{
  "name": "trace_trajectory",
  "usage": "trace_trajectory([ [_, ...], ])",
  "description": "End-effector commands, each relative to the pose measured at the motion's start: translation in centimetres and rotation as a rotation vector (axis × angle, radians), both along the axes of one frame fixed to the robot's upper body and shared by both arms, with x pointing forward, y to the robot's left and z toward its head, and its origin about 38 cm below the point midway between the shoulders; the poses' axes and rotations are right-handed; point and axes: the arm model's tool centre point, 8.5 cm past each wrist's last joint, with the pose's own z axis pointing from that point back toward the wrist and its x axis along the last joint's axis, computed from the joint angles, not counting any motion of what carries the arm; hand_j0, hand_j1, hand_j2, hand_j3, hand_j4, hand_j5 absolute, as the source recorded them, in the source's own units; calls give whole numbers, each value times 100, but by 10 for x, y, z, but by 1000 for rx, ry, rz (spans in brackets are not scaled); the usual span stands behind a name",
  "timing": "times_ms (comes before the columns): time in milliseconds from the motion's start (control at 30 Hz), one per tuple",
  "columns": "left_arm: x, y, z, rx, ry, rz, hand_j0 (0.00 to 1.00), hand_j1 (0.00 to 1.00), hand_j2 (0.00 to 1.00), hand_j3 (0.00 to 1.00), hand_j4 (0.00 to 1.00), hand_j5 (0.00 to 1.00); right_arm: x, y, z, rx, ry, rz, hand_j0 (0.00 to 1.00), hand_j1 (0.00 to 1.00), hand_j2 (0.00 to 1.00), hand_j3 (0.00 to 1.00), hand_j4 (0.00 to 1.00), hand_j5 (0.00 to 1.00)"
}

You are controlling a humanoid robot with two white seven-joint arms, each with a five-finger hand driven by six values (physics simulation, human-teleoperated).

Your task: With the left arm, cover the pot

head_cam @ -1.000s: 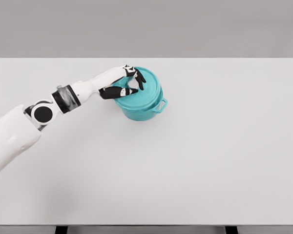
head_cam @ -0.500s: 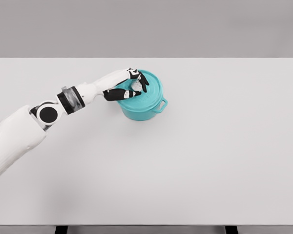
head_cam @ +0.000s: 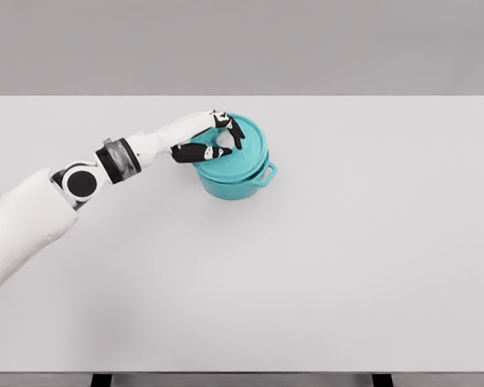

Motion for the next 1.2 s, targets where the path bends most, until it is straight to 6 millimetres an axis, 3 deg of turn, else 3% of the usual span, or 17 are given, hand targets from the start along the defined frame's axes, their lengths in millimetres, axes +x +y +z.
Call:
trace_trajectory([
  [0, 1, 0, -3, -2, 11, 7, 40, 40, 40, 40, 40, 40, 0, 0, 0, 1, 0, 1, 100, 100, 100, 100, 100, 100],
  [667, 3, -4, -2, -3, 11, 5, 42, 42, 42, 42, 42, 42, 0, 0, 0, 1, -2, 1, 100, 100, 100, 100, 100, 100],
  [767, 3, -5, -2, -3, 10, 3, 52, 52, 52, 52, 52, 52, 0, 0, 0, -1, 0, 0, 100, 100, 100, 100, 100, 100],
  [1167, 3, -5, -1, -6, 6, 3, 62, 62, 62, 62, 62, 62, 0, 0, 0, 1, -2, 1, 100, 100, 100, 100, 100, 100],
])
